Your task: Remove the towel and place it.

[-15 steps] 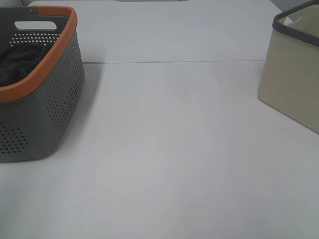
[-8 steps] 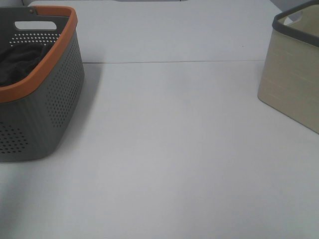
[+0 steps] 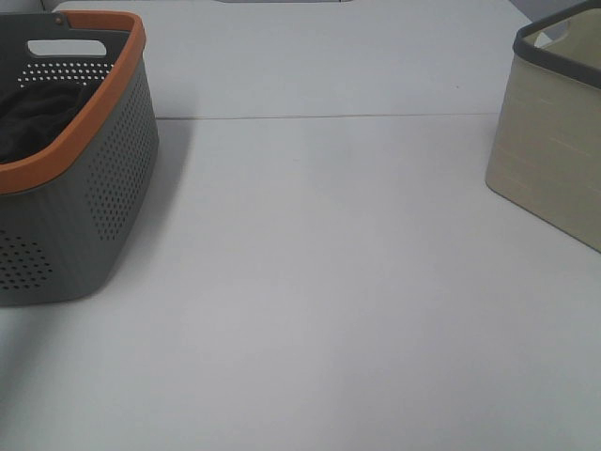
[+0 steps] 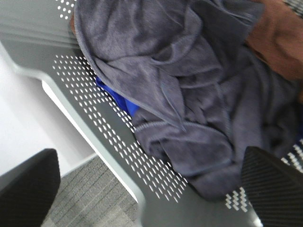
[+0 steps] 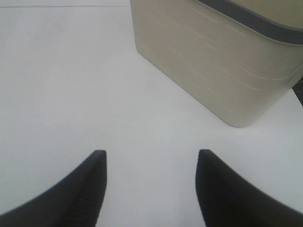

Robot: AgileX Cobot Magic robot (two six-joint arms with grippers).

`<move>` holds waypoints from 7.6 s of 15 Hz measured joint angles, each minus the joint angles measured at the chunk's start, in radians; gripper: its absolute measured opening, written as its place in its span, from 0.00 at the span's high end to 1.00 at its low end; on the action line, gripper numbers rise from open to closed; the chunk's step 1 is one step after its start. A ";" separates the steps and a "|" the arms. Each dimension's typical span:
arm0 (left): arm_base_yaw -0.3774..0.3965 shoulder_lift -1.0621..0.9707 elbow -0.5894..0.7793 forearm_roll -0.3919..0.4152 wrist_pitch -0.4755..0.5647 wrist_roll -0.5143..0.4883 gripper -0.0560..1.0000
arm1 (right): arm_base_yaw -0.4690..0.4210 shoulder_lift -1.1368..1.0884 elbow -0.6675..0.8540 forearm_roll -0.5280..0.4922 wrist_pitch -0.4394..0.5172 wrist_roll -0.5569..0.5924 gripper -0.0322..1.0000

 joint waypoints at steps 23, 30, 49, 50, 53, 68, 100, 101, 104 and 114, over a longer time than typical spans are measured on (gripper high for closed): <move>0.008 0.507 -0.120 -0.232 -0.152 0.350 0.40 | 0.000 0.000 0.000 0.000 0.000 0.000 0.49; 0.008 0.507 -0.120 -0.230 -0.187 0.309 0.68 | 0.000 0.000 0.000 0.000 0.000 0.000 0.49; 0.007 -0.069 -0.190 -0.283 0.027 -0.098 0.95 | 0.000 0.000 0.000 0.000 0.000 0.000 0.49; -0.001 -0.095 -0.190 -0.284 0.027 -0.089 0.95 | 0.000 0.000 0.000 0.000 0.000 0.000 0.49; -0.037 -0.137 -0.192 -0.284 0.031 -0.072 0.95 | 0.000 0.000 0.000 0.000 0.000 0.000 0.49; -0.422 0.031 -0.783 -0.213 0.032 -0.193 0.95 | 0.000 0.266 -0.053 0.298 -0.065 -0.161 0.49; -0.693 0.354 -0.854 -0.092 -0.111 -0.446 0.95 | 0.412 1.305 -0.300 1.170 -0.756 -1.011 0.49; -0.693 0.354 -0.854 -0.092 -0.111 -0.446 0.95 | 0.424 1.324 -0.310 1.171 -0.767 -1.010 0.49; -0.693 0.354 -0.854 -0.092 -0.111 -0.446 0.95 | 0.485 1.470 -0.388 1.198 -0.804 -0.996 0.49; -0.693 0.354 -0.854 -0.092 -0.103 -0.477 0.95 | 0.609 1.600 -0.529 1.423 -1.066 -0.994 0.40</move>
